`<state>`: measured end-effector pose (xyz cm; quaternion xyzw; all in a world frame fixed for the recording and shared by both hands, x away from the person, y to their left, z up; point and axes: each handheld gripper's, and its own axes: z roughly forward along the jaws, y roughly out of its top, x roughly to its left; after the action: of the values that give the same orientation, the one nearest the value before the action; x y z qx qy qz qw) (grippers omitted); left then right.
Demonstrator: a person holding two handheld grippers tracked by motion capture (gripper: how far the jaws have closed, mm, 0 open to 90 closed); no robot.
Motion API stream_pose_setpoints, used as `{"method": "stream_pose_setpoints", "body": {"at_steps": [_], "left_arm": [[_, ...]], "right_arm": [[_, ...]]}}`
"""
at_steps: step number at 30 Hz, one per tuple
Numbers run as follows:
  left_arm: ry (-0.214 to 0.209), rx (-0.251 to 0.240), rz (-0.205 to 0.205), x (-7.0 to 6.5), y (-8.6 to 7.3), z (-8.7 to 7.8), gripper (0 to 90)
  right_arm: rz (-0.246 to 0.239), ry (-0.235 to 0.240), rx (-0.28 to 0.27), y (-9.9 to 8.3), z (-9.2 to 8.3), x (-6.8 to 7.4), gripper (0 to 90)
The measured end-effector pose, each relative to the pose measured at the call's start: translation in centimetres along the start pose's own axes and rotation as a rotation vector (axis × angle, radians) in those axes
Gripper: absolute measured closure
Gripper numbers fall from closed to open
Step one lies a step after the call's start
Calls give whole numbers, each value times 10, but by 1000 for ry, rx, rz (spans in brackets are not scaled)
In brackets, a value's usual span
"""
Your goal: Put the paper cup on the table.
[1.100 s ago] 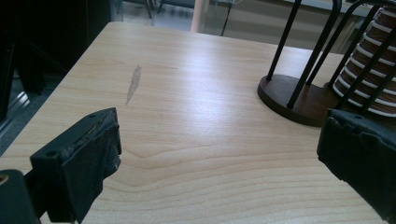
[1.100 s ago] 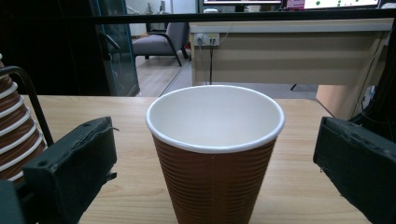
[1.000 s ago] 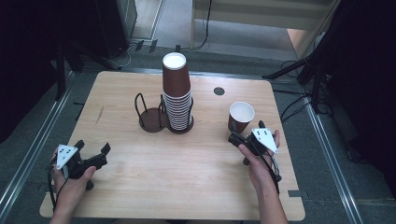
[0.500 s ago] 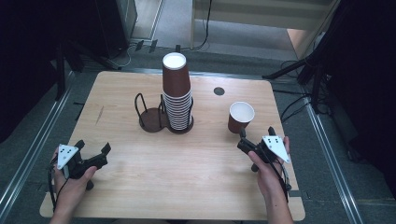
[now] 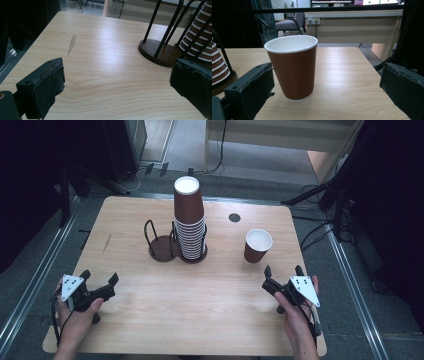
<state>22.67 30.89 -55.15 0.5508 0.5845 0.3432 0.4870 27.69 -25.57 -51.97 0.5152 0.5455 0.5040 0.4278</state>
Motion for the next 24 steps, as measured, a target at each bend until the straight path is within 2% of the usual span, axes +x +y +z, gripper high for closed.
{"method": "stream_pose_setpoints", "body": {"at_steps": [24], "left_arm": [[-3, 11, -4, 0, 0, 0, 6]], "right_arm": [[3, -53, 27, -16, -42, -41, 0]]}}
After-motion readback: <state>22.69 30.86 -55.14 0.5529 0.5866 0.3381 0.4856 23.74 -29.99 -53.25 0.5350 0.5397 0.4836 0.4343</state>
